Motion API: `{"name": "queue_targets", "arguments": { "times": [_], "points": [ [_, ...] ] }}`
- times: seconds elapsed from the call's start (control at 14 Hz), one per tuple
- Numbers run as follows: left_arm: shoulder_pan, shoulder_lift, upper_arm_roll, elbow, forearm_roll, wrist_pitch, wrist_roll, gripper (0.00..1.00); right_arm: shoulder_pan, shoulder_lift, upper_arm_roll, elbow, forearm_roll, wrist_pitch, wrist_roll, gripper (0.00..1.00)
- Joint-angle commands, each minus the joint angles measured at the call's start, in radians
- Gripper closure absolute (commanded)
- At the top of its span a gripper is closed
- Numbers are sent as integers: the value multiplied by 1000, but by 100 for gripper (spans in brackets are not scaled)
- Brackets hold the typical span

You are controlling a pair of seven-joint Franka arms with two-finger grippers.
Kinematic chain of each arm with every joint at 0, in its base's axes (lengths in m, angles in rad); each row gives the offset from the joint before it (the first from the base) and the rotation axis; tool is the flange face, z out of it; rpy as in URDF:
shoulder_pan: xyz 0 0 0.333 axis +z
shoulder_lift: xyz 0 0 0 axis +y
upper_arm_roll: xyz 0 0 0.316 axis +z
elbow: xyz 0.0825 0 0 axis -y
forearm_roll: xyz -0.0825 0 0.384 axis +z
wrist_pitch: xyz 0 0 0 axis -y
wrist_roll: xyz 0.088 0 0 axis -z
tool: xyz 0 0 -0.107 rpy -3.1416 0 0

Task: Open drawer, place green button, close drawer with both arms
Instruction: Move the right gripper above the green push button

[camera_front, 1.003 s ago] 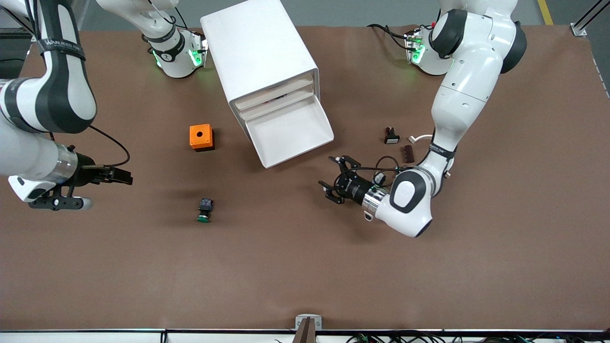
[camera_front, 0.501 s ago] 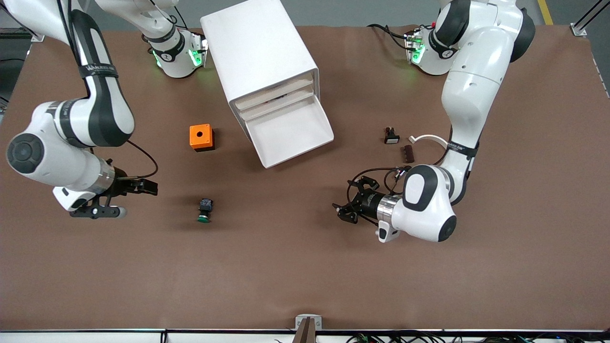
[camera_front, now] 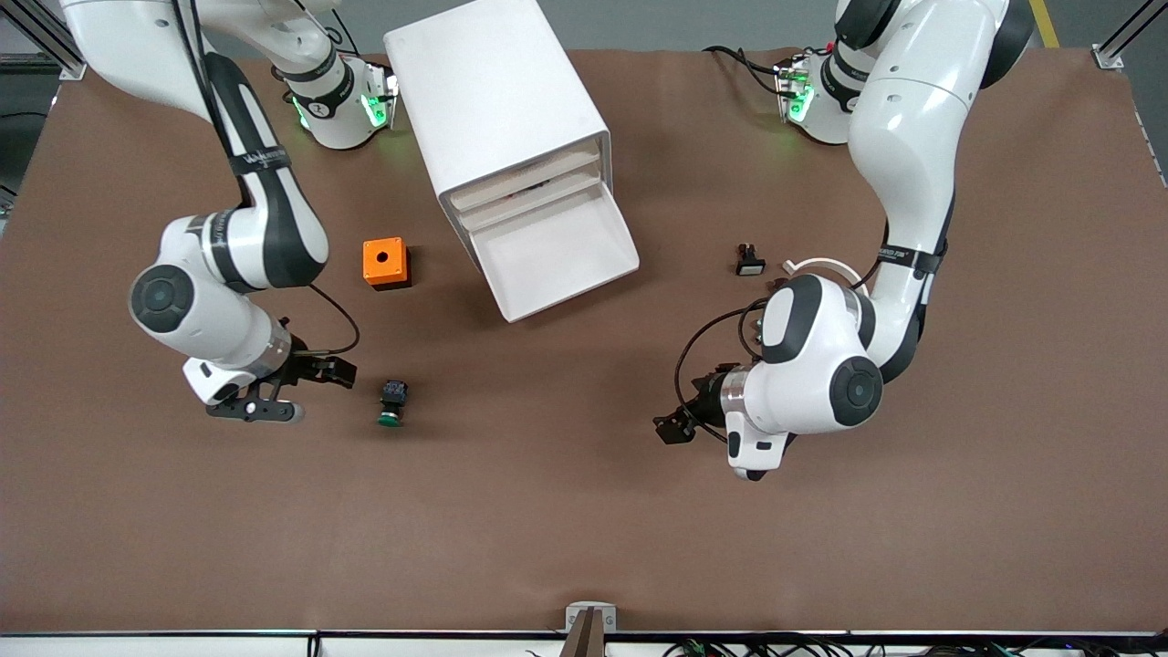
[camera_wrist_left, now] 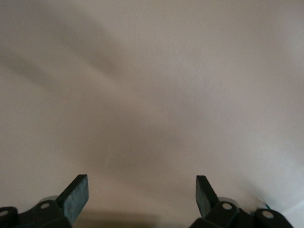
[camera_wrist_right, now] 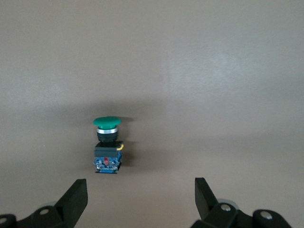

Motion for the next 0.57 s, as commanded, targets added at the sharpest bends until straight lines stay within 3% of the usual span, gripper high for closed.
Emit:
{"name": "queue_targets", "arguments": {
  "times": [0.0, 0.14, 0.5],
  "points": [
    [-27, -51, 17, -27, 176, 17, 13, 1, 17, 14, -5, -17, 15, 53, 30, 0],
    [-33, -54, 11, -29, 267, 17, 8, 1, 49, 35, -5, -18, 15, 82, 86, 0],
    [-25, -46, 17, -32, 278, 17, 22, 1, 91, 67, -5, -61, 15, 188, 130, 0]
  ]
}}
